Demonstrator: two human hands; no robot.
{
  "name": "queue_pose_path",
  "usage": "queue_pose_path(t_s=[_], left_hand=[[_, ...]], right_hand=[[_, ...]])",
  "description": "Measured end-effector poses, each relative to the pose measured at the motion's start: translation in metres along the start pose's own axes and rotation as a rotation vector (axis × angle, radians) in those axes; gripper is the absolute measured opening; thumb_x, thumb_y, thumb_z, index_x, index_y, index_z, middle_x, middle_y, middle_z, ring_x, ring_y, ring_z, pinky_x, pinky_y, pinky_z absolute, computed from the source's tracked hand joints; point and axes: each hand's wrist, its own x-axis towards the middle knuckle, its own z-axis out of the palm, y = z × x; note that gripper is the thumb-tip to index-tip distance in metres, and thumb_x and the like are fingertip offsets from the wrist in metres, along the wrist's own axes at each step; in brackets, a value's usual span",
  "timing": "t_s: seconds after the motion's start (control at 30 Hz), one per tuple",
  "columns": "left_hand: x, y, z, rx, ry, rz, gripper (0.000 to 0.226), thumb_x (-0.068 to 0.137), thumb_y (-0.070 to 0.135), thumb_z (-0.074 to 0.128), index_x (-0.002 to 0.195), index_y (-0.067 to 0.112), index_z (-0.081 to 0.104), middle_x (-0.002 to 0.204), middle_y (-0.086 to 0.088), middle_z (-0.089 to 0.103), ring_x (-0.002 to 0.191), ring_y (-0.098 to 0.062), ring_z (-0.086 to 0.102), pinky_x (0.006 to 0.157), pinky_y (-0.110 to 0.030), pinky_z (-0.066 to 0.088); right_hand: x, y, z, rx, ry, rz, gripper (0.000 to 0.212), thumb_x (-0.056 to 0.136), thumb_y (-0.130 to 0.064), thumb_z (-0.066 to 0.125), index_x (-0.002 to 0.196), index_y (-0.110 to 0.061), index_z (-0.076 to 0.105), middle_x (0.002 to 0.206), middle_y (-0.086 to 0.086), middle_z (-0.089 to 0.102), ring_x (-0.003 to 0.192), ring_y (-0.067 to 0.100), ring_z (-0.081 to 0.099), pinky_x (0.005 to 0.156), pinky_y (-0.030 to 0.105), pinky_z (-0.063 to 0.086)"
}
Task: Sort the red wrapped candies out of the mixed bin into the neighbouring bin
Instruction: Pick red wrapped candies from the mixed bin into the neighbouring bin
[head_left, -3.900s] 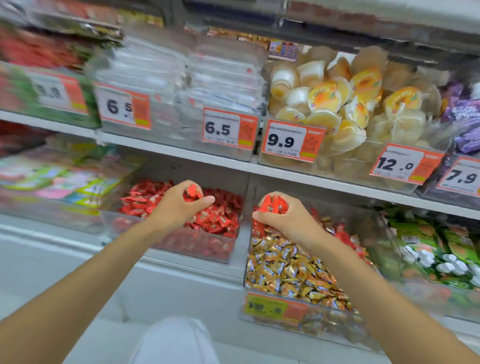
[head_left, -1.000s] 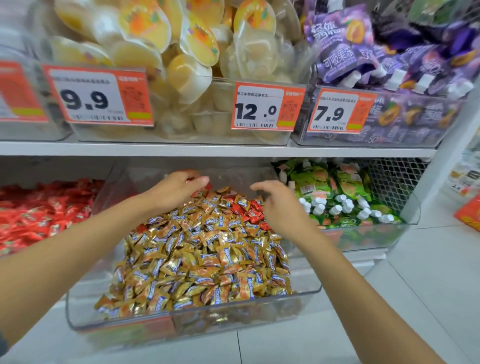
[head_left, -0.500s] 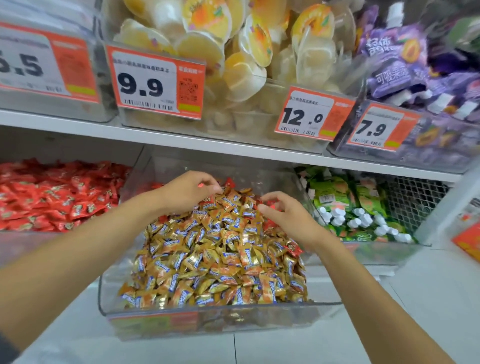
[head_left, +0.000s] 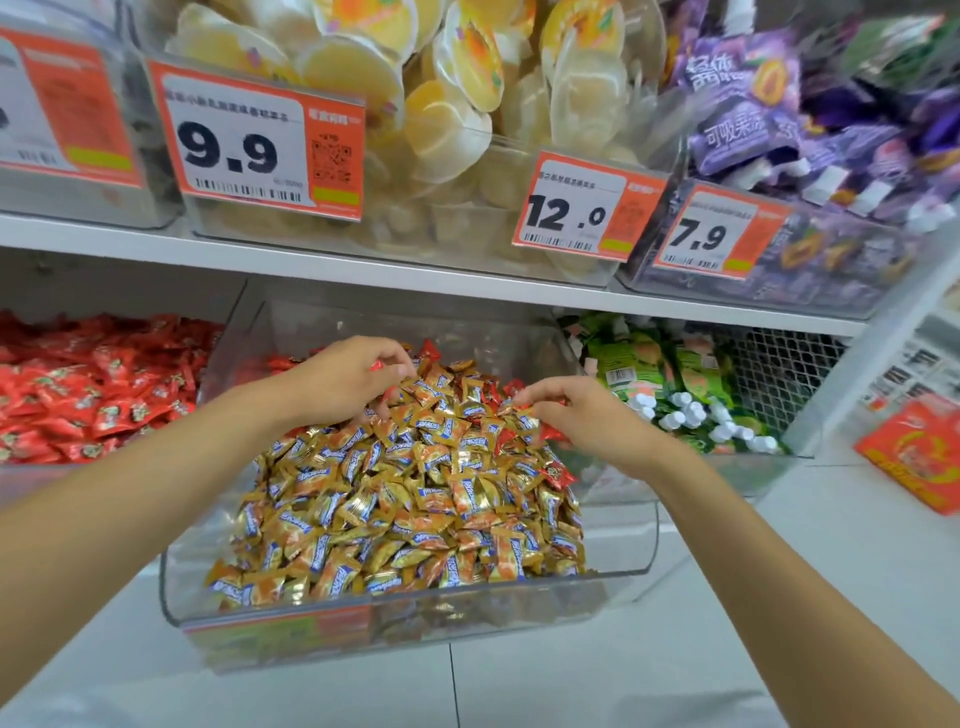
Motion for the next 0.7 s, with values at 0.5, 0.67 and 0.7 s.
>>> queue_pose_path(t_s=[0.5,0.67,0.7], left_hand=[[-0.008,0.012,0.017,-0.157,-0.003,-0.014,0.016,0.098,0.024,0.054,0.093,0.017,0.067,0.073,-0.008,0.062,0.067,-0.022,0.057,0.057,-0.029,0.048],[-0.001,0.029,0.04,-0.046,-0.001,0.057,0.016,0.089,0.034,0.067,0.088,0.019,0.07,0.098,0.012,0.065,0.095,-0.008,0.059,0.089,-0.033,0.045],[0.003,0.034,0.046,-0.008,-0.007,0.075,0.009,0.089,0.03,0.067,0.089,0.022,0.071,0.103,0.01,0.066,0.099,-0.011,0.06,0.093,-0.035,0.046]], right_hand=[[-0.056,0.001,-0.006,0.172,-0.138,0.03,0.014,0.1,-0.025,0.052,0.102,-0.012,0.06,0.086,0.003,0.056,0.078,0.024,0.062,0.072,0.032,0.046],[-0.062,-0.003,-0.02,0.26,-0.031,-0.011,0.022,0.1,-0.006,0.045,0.114,-0.015,0.06,0.101,0.0,0.064,0.08,0.016,0.066,0.065,0.026,0.046],[-0.061,-0.004,-0.02,0.267,-0.007,-0.014,0.027,0.1,-0.004,0.044,0.114,-0.019,0.061,0.109,-0.001,0.065,0.078,0.014,0.065,0.063,0.023,0.046]])
